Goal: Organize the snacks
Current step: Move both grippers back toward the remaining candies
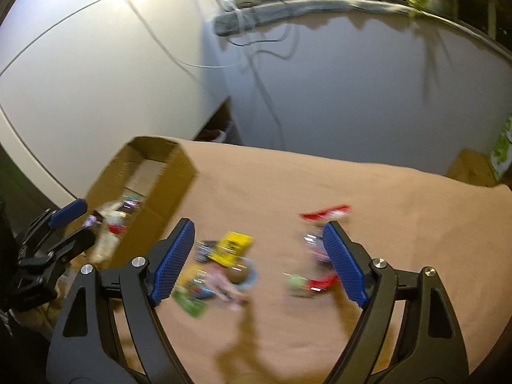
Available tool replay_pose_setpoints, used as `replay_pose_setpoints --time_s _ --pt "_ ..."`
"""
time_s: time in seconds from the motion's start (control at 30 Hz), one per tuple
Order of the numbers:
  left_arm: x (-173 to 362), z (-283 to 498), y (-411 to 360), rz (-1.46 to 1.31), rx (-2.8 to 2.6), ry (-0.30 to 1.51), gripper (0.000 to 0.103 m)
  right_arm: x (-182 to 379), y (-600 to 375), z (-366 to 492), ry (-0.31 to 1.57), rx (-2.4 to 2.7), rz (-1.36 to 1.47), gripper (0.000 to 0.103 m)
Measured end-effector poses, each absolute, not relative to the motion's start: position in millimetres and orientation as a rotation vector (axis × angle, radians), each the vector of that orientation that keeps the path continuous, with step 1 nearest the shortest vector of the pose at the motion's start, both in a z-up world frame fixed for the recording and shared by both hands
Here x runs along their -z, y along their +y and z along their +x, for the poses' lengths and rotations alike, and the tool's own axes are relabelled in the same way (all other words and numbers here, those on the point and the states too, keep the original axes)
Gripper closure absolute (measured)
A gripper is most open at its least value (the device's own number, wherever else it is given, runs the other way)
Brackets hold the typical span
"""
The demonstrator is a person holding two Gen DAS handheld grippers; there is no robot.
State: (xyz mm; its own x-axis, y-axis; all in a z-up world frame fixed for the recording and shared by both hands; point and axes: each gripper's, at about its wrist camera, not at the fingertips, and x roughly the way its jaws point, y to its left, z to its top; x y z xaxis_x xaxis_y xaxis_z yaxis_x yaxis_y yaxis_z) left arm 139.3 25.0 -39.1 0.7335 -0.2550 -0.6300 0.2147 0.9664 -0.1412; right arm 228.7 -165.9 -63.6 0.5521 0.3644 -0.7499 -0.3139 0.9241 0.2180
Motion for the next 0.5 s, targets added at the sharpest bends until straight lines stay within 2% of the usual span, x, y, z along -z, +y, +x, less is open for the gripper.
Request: replay_pose_setpoints --time_s 0.23,0.5 --pt "55 140 -6 -0.050 0.312 0.753 0.037 82 -205 236 0.945 -0.345 0.054 0.018" --pt "77 147 -33 -0.022 0.346 0.820 0.056 103 -208 249 0.984 -0.365 0.020 0.018"
